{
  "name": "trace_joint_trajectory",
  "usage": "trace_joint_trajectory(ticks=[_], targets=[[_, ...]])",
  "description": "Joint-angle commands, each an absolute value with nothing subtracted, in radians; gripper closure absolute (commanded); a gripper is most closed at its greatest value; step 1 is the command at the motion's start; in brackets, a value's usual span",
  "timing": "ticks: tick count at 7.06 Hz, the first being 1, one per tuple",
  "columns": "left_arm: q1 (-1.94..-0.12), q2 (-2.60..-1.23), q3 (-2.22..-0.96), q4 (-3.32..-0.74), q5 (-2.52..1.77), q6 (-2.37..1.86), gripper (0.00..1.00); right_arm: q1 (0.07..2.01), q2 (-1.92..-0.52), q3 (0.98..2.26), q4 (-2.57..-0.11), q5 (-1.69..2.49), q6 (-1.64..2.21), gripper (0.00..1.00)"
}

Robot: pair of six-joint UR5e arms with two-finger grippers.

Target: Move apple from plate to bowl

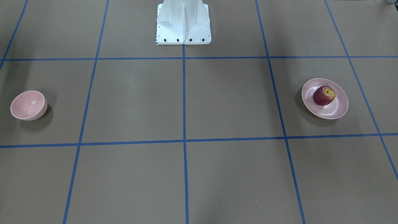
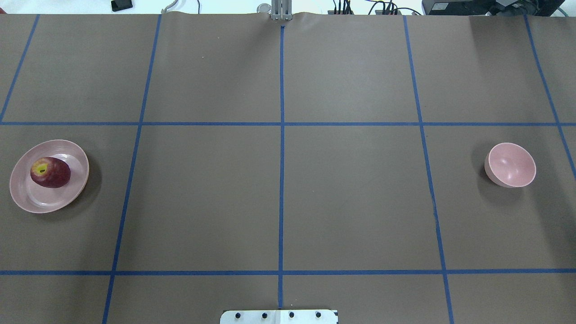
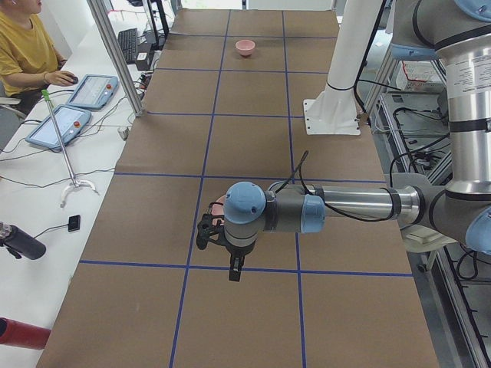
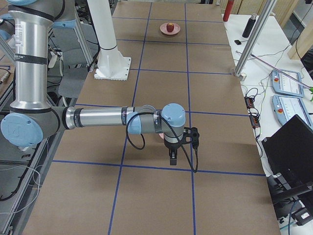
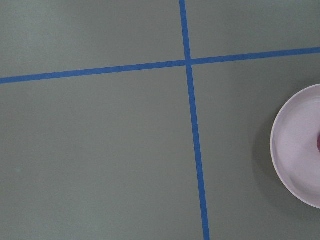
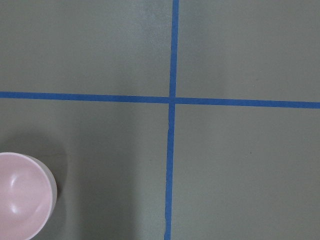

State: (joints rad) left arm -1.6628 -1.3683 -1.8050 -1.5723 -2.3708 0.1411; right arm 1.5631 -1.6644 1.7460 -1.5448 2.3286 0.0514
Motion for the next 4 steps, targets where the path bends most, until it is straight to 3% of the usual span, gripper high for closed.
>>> trace_joint_trajectory(ticks=[1, 4], targets=[[-1.663, -1.368, -1.812, -1.571, -2.372, 0.141, 0.02, 1.563, -1.664, 1.749, -1.543, 2.329, 0.049, 0.0], [-1.663, -1.37, -1.824, -1.578, -2.37, 0.147, 0.02, 1.56, -1.663, 1.779, -1.542, 2.387, 0.052, 0.0]])
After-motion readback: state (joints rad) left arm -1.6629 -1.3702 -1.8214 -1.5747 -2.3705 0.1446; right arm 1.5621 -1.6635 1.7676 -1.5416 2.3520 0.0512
